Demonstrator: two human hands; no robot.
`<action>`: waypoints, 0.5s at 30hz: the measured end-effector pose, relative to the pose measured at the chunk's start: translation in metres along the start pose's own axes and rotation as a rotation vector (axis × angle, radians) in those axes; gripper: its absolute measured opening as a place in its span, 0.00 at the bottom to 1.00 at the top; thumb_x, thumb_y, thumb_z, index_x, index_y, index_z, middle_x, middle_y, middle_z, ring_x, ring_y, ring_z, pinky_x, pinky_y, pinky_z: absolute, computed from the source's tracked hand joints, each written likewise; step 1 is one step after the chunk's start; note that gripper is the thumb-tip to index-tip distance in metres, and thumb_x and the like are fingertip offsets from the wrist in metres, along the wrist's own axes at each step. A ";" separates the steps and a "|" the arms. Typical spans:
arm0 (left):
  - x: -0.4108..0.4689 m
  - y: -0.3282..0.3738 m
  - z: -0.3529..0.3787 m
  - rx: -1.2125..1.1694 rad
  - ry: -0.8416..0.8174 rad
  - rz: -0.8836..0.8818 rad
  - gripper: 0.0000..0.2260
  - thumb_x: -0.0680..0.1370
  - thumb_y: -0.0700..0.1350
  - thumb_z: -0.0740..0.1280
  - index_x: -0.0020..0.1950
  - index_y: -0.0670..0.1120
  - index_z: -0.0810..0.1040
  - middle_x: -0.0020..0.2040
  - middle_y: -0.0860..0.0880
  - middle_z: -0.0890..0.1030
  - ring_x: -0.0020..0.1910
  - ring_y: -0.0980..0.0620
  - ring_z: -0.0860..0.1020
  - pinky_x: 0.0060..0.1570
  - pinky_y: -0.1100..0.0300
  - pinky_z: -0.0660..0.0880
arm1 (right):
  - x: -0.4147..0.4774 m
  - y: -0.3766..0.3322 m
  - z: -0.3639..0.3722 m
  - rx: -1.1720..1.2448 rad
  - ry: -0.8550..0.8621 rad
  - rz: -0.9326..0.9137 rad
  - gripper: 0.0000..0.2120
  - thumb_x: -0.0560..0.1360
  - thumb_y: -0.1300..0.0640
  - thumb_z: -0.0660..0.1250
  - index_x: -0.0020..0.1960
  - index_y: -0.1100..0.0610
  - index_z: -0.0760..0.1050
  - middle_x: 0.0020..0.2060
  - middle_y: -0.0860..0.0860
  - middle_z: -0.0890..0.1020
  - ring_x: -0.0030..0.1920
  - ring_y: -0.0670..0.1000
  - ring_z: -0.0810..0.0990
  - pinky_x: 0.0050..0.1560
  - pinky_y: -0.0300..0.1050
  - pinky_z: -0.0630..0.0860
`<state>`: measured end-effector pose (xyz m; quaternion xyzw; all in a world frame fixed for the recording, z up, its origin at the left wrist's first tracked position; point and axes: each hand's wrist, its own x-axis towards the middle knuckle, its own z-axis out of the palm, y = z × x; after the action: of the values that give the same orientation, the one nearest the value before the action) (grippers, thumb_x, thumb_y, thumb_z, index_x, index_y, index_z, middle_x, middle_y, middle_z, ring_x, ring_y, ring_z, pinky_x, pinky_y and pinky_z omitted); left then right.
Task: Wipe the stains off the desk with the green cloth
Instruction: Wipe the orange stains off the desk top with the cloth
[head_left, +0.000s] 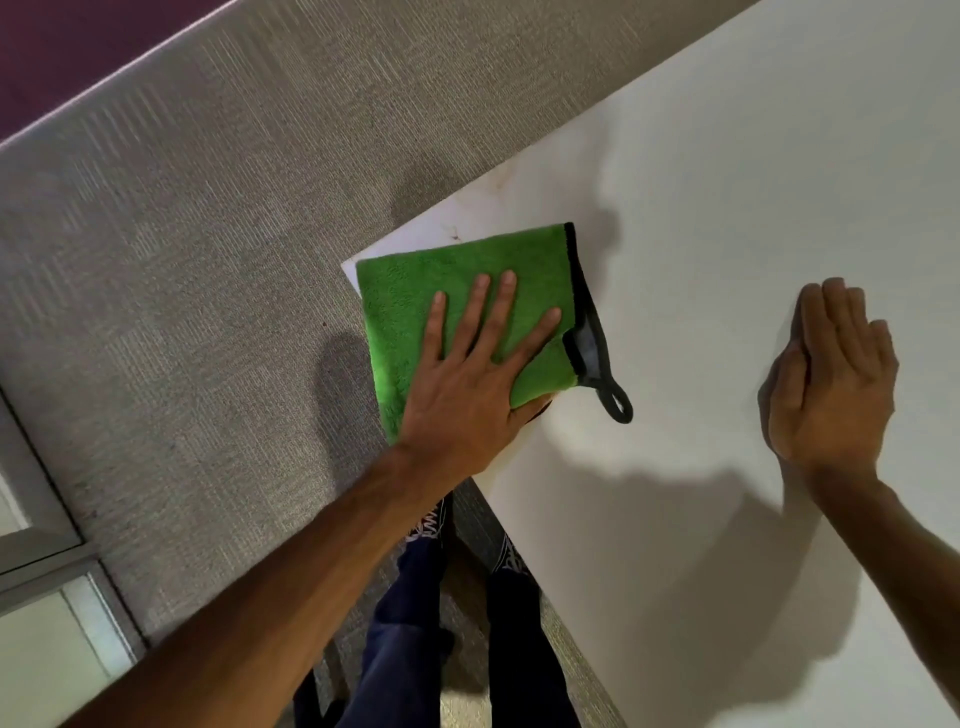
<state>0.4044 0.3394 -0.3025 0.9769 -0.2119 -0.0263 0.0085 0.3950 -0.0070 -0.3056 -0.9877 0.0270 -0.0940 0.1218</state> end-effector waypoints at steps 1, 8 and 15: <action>0.001 -0.001 0.001 -0.002 0.011 -0.004 0.32 0.80 0.68 0.47 0.81 0.56 0.46 0.82 0.41 0.46 0.81 0.40 0.46 0.75 0.34 0.50 | 0.000 0.000 0.000 -0.001 -0.011 0.006 0.25 0.84 0.59 0.50 0.78 0.66 0.65 0.78 0.64 0.67 0.81 0.63 0.64 0.80 0.64 0.60; 0.043 -0.016 0.000 0.003 0.074 -0.088 0.32 0.81 0.67 0.47 0.81 0.56 0.47 0.82 0.40 0.48 0.81 0.41 0.48 0.75 0.34 0.51 | 0.002 -0.002 -0.004 -0.019 -0.029 -0.020 0.25 0.84 0.59 0.49 0.78 0.69 0.64 0.77 0.66 0.67 0.79 0.66 0.65 0.76 0.68 0.63; 0.099 -0.040 -0.004 -0.006 0.071 -0.238 0.31 0.82 0.66 0.45 0.81 0.54 0.49 0.81 0.38 0.52 0.80 0.38 0.50 0.75 0.33 0.52 | 0.001 0.001 0.001 0.018 -0.036 -0.032 0.26 0.85 0.58 0.49 0.79 0.67 0.62 0.79 0.65 0.65 0.81 0.65 0.62 0.80 0.67 0.59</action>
<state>0.5112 0.3344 -0.3042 0.9954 -0.0941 0.0069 0.0156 0.3958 -0.0082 -0.3067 -0.9884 0.0081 -0.0786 0.1295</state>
